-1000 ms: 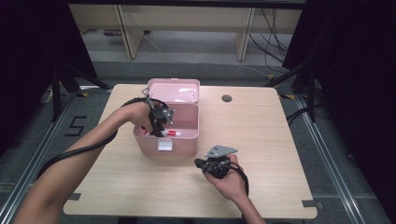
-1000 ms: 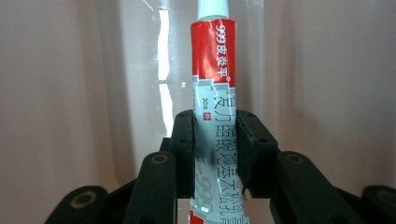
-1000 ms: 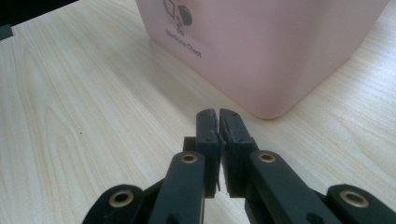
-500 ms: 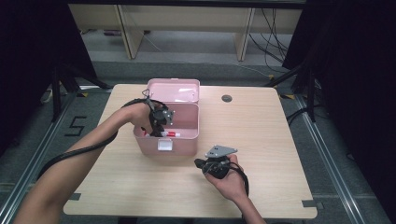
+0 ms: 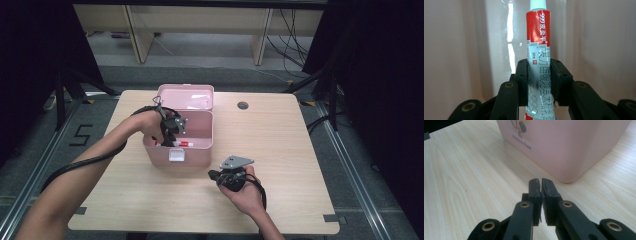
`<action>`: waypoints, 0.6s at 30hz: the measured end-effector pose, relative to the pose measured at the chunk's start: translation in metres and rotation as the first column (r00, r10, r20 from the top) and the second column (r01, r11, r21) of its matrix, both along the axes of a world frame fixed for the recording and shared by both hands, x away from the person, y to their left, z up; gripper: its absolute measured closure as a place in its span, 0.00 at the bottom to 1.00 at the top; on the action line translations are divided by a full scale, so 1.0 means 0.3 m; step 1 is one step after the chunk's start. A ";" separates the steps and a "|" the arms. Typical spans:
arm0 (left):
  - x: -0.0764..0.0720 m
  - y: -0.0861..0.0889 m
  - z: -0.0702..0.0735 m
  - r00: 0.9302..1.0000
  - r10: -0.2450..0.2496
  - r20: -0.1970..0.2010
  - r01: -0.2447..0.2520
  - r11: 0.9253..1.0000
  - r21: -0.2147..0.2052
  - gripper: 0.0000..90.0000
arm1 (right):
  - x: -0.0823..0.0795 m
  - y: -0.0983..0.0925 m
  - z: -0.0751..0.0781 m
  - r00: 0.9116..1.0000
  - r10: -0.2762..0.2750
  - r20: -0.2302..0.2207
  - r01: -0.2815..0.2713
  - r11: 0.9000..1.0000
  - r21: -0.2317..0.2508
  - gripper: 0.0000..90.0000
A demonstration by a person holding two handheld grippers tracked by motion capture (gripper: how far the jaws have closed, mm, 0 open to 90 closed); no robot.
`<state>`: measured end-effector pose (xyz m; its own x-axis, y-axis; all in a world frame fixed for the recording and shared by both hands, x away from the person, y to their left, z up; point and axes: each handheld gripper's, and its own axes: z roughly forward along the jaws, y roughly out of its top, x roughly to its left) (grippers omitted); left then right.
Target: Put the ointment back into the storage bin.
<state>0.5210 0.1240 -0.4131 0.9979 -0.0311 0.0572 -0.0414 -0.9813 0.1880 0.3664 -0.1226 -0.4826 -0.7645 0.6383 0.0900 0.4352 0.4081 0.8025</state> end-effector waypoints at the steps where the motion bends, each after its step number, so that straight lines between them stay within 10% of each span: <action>1: 0.000 0.001 -0.002 1.000 0.006 -0.012 -0.006 1.000 0.002 0.77 | 0.000 -0.001 0.001 1.000 -0.002 0.003 0.002 1.000 -0.002 0.96; 18: 0.004 0.036 0.079 0.992 0.119 0.040 -0.115 0.990 -0.082 0.56 | 0.002 -0.003 0.001 1.000 -0.007 0.000 0.007 1.000 -0.001 0.94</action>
<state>0.5221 0.1347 -0.3896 0.9908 0.0919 0.0994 0.0625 -0.9619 0.2662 0.3670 -0.1235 -0.4823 -0.7599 0.6439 0.0893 0.4383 0.4060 0.8019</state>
